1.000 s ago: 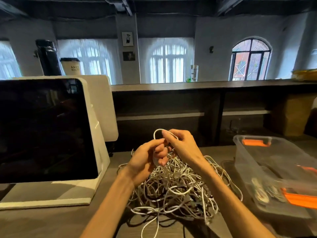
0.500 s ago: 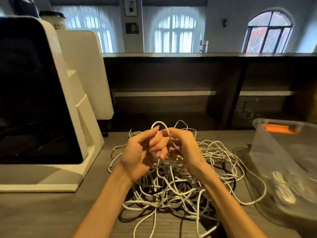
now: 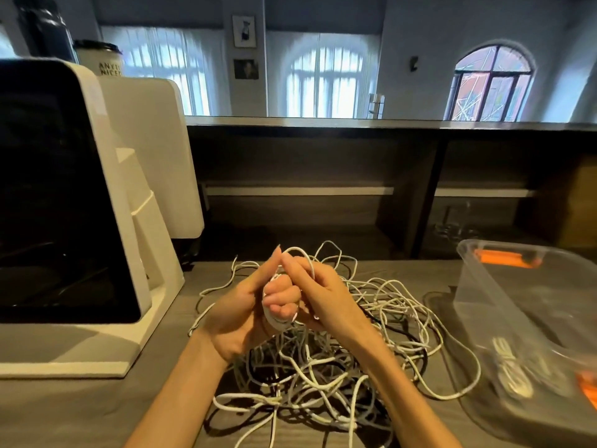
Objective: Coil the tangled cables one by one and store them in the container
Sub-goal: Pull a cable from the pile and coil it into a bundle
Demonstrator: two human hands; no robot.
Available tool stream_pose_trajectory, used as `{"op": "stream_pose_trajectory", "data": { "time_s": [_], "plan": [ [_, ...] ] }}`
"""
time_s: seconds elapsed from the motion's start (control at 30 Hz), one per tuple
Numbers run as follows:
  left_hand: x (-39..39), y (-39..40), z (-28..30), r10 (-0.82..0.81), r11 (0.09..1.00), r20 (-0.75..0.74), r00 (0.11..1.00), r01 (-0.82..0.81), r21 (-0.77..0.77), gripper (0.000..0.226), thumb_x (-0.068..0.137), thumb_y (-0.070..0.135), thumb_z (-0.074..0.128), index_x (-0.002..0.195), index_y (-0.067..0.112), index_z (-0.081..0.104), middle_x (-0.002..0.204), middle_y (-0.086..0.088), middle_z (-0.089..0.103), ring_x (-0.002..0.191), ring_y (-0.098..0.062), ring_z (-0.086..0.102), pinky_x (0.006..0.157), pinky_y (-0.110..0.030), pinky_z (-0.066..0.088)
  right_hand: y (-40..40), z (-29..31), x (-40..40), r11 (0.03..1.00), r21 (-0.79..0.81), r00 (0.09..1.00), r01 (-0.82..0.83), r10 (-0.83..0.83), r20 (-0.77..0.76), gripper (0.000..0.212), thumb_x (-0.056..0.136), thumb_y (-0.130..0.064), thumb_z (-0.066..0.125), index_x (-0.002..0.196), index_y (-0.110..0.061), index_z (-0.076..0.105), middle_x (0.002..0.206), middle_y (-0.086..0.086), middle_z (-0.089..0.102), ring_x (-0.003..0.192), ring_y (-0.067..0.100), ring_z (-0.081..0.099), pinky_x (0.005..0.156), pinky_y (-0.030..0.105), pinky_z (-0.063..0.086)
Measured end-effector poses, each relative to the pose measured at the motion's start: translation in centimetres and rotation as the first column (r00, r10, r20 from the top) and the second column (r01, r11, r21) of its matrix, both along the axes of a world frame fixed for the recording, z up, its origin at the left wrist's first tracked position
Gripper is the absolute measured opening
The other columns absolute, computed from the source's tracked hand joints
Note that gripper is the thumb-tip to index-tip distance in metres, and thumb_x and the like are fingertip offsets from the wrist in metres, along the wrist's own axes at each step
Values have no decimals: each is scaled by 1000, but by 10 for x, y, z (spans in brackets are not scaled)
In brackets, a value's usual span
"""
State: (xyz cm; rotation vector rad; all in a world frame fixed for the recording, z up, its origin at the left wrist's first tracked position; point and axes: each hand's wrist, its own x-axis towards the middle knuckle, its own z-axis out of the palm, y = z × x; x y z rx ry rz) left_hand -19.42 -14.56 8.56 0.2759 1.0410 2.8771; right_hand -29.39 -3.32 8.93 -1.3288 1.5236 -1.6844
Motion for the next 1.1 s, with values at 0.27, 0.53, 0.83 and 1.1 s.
{"op": "stream_pose_trajectory", "data": {
  "time_s": [0.27,0.53,0.83,1.1],
  "plan": [
    [3,10,6,428,806,75,901,-343,-483,60,94,52,41,102,4,77,89,-18,70,78,-29,72,76,-35,57,7,0,-4,998,61,997,-19,24,-80,36,100,-51,56,86,-17,60,67,-6,59,54,9,56,50,20,45],
    [3,16,9,535,654,-31,844,-438,-617,70,100,52,25,88,9,79,96,-17,73,89,-21,69,87,-37,55,10,0,-11,997,53,984,-48,56,-170,29,92,-31,76,116,-21,64,103,6,71,91,28,74,72,51,64],
    [0,7,4,482,537,-68,874,-356,-765,50,100,46,43,102,9,77,118,-14,70,113,-33,63,102,-54,49,13,-2,-18,996,78,994,-33,41,-97,37,87,3,72,116,-20,71,99,15,75,85,29,76,65,37,63],
    [0,4,5,425,607,-29,905,-309,-732,39,98,31,50,108,5,77,120,-16,71,112,-27,65,93,-36,55,15,0,-22,992,118,998,-49,53,-34,38,86,8,70,116,-14,72,100,15,76,87,28,76,63,31,62]
  ]
}}
